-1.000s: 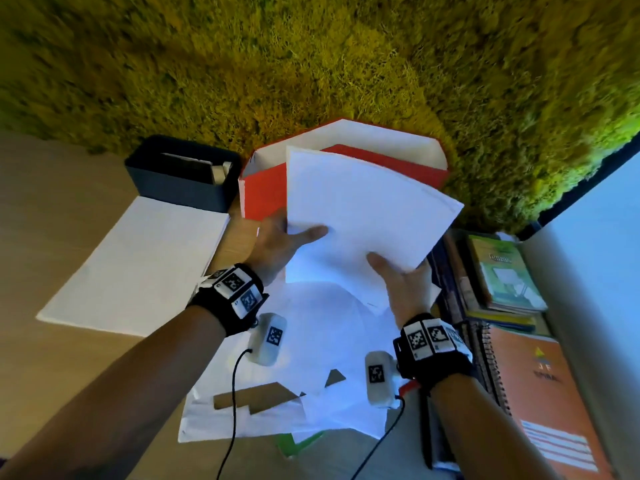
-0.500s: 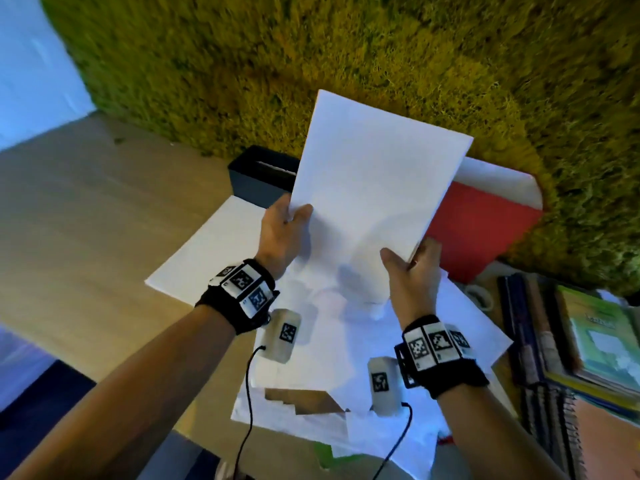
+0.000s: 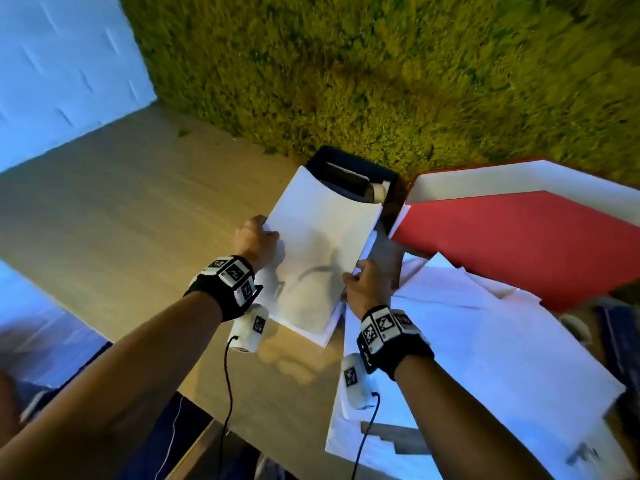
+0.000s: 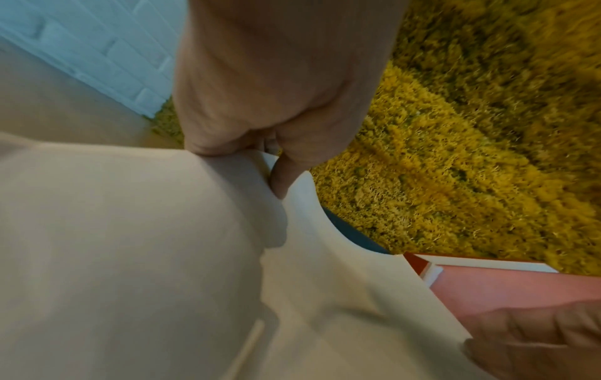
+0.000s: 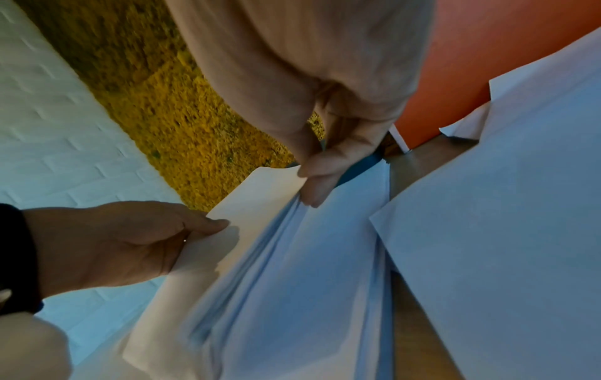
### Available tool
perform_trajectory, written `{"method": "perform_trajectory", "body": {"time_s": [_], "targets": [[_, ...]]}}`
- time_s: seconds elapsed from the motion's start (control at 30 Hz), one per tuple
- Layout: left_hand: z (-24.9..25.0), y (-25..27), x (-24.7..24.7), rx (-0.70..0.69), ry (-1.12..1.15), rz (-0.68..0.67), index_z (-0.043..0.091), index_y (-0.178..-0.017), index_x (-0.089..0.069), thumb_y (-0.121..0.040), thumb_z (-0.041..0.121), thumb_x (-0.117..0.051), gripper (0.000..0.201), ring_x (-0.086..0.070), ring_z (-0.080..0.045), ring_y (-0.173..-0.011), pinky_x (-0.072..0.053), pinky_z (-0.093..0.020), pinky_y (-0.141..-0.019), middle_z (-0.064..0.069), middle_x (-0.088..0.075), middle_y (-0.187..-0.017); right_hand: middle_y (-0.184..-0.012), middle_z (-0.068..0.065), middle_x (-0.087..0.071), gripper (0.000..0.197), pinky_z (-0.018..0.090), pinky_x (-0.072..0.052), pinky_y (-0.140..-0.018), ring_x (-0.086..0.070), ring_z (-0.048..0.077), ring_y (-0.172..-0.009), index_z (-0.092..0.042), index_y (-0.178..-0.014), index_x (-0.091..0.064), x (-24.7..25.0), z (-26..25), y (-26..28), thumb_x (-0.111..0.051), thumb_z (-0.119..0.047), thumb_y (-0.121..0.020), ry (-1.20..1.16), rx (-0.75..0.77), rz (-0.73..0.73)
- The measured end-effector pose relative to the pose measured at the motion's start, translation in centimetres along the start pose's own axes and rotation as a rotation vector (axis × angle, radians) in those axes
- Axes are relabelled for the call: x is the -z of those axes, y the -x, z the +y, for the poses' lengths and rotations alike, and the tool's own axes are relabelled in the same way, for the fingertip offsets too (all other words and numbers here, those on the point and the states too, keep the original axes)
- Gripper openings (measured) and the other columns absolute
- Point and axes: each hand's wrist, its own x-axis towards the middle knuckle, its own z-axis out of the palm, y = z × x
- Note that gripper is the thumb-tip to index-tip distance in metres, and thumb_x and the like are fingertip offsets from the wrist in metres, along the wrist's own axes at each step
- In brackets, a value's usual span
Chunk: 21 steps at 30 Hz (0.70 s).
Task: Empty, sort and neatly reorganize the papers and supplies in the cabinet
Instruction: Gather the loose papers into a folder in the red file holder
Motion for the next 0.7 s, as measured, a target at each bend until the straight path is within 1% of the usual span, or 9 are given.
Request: {"method": "perform_trajectory", "body": {"time_s": [0.07,0.13,0.23,0.3,0.37,0.43,0.5,0.63,0.7], "targets": [[-0.6,-0.4,-0.3,0.007,-0.025,-0.004,-0.001,-0.114,-0.062,-0.088,0.014,-0.062,0.030,-0.058,-0.045,-0.104,-0.046,-0.041,-0.081,-0.031,-0.063,-0.112,-0.094,0.019,-0.070,0.026,0.045,-0.054,-0.080,-0.067,0.034,-0.087,-0.005,-0.107,-0.059,-0.6,0.0,0.0,-0.061,-0.015,-0.084,0.018,-0.024,-0.010],[-1.3,-0.9,-0.7,0.014,-0.074,-0.038,-0.002,-0.114,-0.062,-0.088,0.013,-0.061,0.030,-0.058,-0.044,-0.105,-0.046,-0.039,-0.082,-0.029,-0.063,-0.114,-0.092,0.019,-0.070,0.026,0.049,-0.056,-0.077,-0.068,0.038,-0.085,-0.006,-0.104,-0.058,-1.6,0.8,-0.3,-0.060,-0.015,-0.080,0.016,-0.068,-0.067],[-1.7,-0.7,-1.6,-0.001,-0.152,-0.065,-0.004,-0.126,-0.051,-0.090,0.020,-0.063,0.045,-0.050,-0.043,-0.118,-0.041,-0.043,-0.093,-0.026,-0.055,-0.127,-0.096,0.020,-0.069,0.033,0.049,-0.055,-0.078,-0.067,0.037,-0.089,-0.006,-0.110,-0.059,-1.4,1.5,0.0,-0.058,-0.011,-0.078,0.032,-0.066,-0.064],[-1.0,-0.2,-2.2,-0.091,-0.198,0.005,0.000,-0.127,-0.048,-0.087,0.028,-0.067,0.052,-0.047,-0.040,-0.120,-0.039,-0.046,-0.093,-0.021,-0.051,-0.128,-0.094,0.016,-0.069,0.027,0.045,-0.053,-0.078,-0.066,0.033,-0.088,-0.008,-0.106,-0.061,0.1,1.3,0.7,-0.059,-0.010,-0.079,0.049,-0.046,0.006],[0.8,0.5,-3.1,-0.271,-0.119,0.028,0.004,-0.118,-0.055,-0.085,0.025,-0.068,0.041,-0.052,-0.037,-0.113,-0.042,-0.044,-0.089,-0.016,-0.057,-0.119,-0.094,0.011,-0.072,0.021,0.041,-0.053,-0.080,-0.066,0.031,-0.091,-0.013,-0.102,-0.063,1.7,1.7,1.1,-0.062,-0.014,-0.081,0.084,-0.025,0.066],[3.2,1.8,-4.4,-0.436,0.000,-0.060,0.008,-0.105,-0.063,-0.086,0.019,-0.067,0.023,-0.060,-0.031,-0.104,-0.048,-0.040,-0.086,-0.011,-0.064,-0.109,-0.099,0.009,-0.073,0.021,0.036,-0.051,-0.085,-0.065,0.029,-0.097,-0.014,-0.104,-0.065,3.5,2.4,1.6,-0.064,-0.018,-0.084,0.118,-0.025,0.101],[5.4,3.4,-6.0,-0.526,0.028,-0.206,0.012,-0.094,-0.066,-0.087,0.019,-0.065,0.010,-0.064,-0.024,-0.095,-0.052,-0.036,-0.081,-0.006,-0.069,-0.101,-0.100,0.007,-0.072,0.018,0.030,-0.048,-0.085,-0.065,0.025,-0.098,-0.011,-0.102,-0.067,5.5,3.3,2.3,-0.066,-0.019,-0.085,0.114,-0.016,0.138],[9.4,7.1,-10.0,-0.616,-0.039,-0.496,0.015,-0.085,-0.064,-0.083,0.028,-0.068,0.013,-0.066,-0.024,-0.088,-0.052,-0.035,-0.074,-0.004,-0.070,-0.091,-0.101,0.006,-0.072,0.015,0.030,-0.048,-0.085,-0.066,0.023,-0.098,-0.010,-0.099,-0.068,9.8,6.5,4.1,-0.065,-0.017,-0.086,0.144,-0.070,0.221],[10.6,8.6,-11.7,-0.591,-0.133,-0.584,0.017,-0.087,-0.060,-0.081,0.034,-0.072,0.022,-0.061,-0.024,-0.087,-0.044,-0.030,-0.068,-0.001,-0.064,-0.090,-0.108,0.007,-0.069,0.020,0.032,-0.047,-0.089,-0.063,0.025,-0.103,-0.012,-0.104,-0.066,11.8,8.5,5.0,-0.064,-0.021,-0.087,0.198,-0.143,0.226]]}}
